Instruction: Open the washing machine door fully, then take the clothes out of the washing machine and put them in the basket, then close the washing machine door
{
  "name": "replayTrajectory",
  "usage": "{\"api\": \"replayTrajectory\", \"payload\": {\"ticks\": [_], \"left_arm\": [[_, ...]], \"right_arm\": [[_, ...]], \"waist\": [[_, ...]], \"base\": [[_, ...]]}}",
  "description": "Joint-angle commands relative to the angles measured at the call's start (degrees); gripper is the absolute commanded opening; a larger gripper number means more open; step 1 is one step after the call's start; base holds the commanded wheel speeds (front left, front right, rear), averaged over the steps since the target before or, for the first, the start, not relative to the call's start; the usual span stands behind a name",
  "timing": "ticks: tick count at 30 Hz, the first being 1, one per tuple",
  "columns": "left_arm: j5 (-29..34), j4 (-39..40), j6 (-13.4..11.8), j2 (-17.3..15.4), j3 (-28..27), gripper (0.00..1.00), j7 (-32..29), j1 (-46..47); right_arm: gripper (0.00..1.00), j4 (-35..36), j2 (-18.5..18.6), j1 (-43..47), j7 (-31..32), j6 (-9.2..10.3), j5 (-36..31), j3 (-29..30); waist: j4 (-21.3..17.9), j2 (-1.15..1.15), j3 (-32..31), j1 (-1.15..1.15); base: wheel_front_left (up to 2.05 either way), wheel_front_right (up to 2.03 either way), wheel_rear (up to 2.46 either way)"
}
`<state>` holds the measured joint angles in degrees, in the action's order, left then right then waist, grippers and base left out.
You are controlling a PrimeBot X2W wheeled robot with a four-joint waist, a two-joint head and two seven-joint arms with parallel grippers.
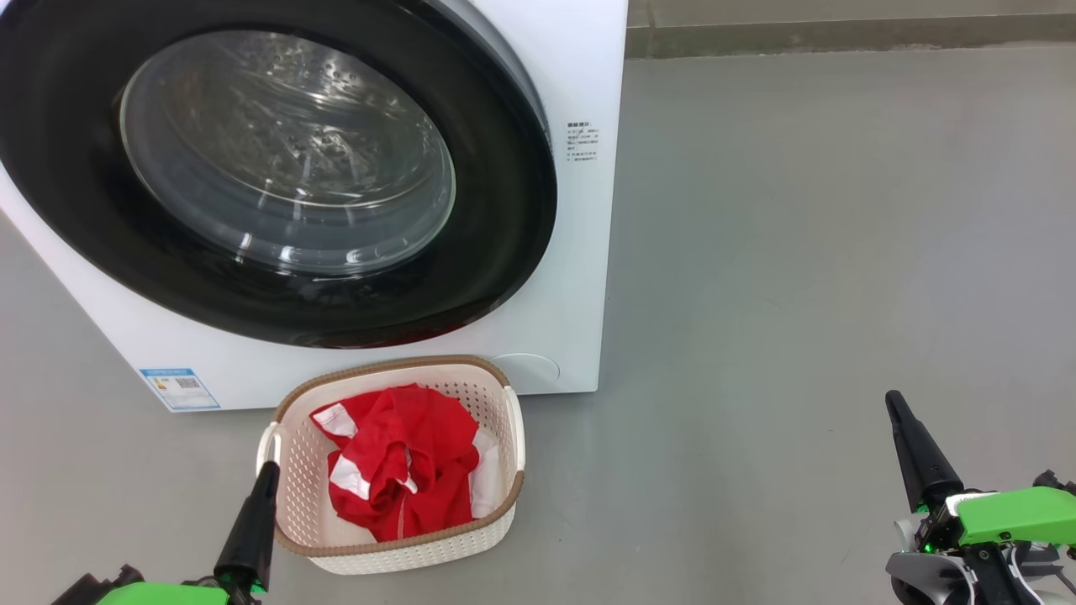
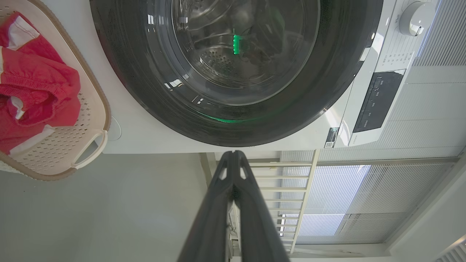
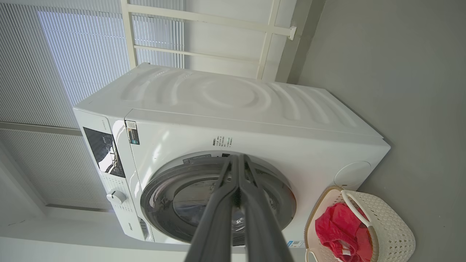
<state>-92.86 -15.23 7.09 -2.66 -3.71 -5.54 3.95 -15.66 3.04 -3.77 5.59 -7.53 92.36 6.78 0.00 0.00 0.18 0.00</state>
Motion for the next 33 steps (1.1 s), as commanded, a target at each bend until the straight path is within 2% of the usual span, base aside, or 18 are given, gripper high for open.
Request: {"api": "replayTrajectory", "payload": {"ticks": [1, 33], "left_arm": [[0.11, 1.21, 0.40, -0.74, -2.11, 0.00, -0.38, 2.18], [0.35, 1.20, 0.40, -0.55, -2.39, 0.00, -0.60, 2.20]], "right_arm": [[0.00, 1.67, 0.31, -2.36, 0.40, 0.04, 0.32, -0.89], [0.00, 1.66, 0.14, -2.38, 0.60, 0.04, 0.11, -0.63]], "waist": [[0.00, 0.00, 0.00, 0.00], [0.00, 0.00, 0.00, 0.00]], "base": [[0.00, 0.00, 0.00], [0.00, 0.00, 0.00]]}}
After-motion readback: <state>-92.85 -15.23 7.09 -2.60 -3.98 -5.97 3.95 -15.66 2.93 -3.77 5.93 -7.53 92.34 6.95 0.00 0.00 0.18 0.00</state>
